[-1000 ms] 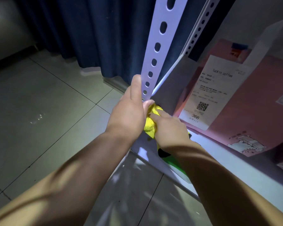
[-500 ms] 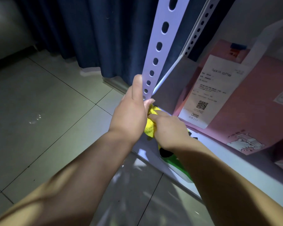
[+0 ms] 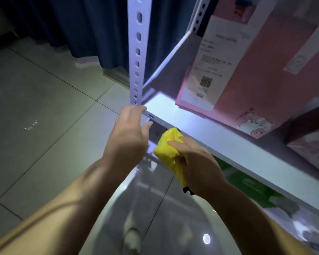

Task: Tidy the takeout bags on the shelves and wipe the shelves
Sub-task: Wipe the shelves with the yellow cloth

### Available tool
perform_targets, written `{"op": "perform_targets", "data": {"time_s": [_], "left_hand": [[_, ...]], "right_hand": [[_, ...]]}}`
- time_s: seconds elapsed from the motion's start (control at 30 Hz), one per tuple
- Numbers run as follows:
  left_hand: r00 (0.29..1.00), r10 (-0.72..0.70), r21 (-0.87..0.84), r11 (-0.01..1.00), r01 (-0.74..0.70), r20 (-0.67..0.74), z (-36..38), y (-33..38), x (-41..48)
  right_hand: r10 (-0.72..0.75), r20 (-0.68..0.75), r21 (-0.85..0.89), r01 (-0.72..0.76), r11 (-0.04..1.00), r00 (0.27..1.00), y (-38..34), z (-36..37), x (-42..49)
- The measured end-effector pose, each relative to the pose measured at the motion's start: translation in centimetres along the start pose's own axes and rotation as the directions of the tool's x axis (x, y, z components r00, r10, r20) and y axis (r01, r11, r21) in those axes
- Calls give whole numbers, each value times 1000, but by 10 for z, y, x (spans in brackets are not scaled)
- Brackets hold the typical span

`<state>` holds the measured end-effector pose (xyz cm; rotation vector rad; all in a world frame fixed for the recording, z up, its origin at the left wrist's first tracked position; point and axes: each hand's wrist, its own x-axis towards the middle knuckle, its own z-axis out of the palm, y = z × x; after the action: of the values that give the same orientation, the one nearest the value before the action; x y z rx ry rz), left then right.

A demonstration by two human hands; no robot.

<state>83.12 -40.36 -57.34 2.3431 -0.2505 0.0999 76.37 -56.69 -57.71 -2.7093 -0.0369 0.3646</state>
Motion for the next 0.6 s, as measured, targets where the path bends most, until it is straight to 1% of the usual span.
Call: {"op": "perform_targets", "data": {"time_s": [0.1, 0.17, 0.23, 0.37, 0.5, 0.6], "left_hand": [[994, -1, 28, 1000, -2, 110, 26, 0, -28], [984, 12, 30, 999, -17, 177, 46, 3, -50], [979, 11, 16, 1000, -15, 206, 66, 8, -74], [943, -73, 33, 997, 66, 323, 108, 23, -115], [926, -109, 25, 994, 107, 363, 147, 51, -151], [915, -72, 51, 997, 57, 397, 179, 79, -183]], "right_hand": [[79, -49, 113, -73, 991, 996, 27, 15, -36], [107, -9, 122, -106, 987, 994, 50, 27, -59], [159, 36, 118, -162, 980, 987, 76, 38, -83], [282, 64, 137, -288, 948, 957, 127, 51, -134], [355, 78, 162, -363, 917, 932, 180, 57, -187], [390, 75, 201, -397, 896, 918, 222, 57, -225]]}}
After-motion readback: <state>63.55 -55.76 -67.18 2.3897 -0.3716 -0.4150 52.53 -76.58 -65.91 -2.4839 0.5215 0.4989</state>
